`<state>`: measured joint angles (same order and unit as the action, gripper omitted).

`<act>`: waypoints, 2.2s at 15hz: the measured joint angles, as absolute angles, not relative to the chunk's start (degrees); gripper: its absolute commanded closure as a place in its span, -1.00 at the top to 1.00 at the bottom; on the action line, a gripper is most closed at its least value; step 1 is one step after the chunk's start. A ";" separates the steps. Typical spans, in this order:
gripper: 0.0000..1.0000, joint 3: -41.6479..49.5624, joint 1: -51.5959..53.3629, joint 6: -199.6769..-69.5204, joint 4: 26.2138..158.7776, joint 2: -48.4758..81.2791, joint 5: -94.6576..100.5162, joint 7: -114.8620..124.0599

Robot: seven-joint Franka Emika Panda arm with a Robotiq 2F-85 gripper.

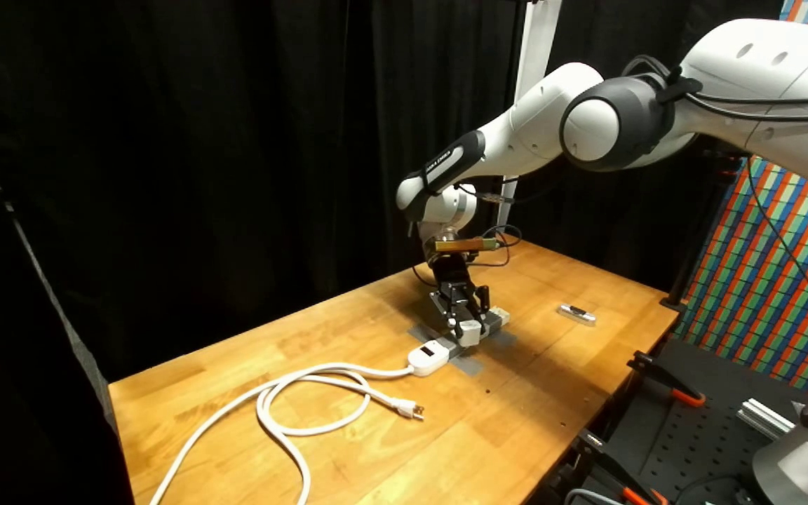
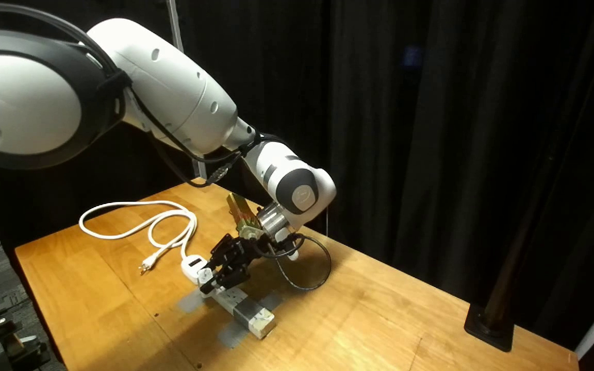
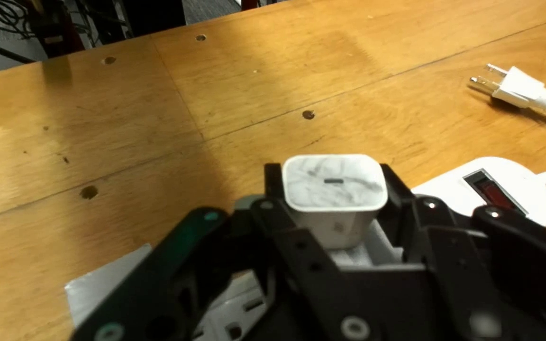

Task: Plug in the charger head into the extension cord

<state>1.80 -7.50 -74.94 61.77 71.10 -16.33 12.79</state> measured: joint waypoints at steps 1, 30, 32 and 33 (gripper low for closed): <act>-0.55 1.80 -7.75 -76.09 63.44 70.16 -16.80 12.50; -0.05 0.41 -1.10 -117.63 125.47 17.96 -11.27 9.00; -0.55 0.52 -0.90 -117.67 125.47 17.97 -11.23 9.85; -0.55 0.66 -0.90 -117.67 125.47 17.97 -11.23 9.97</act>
<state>0.66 -0.90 -117.67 125.47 17.97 -11.23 9.97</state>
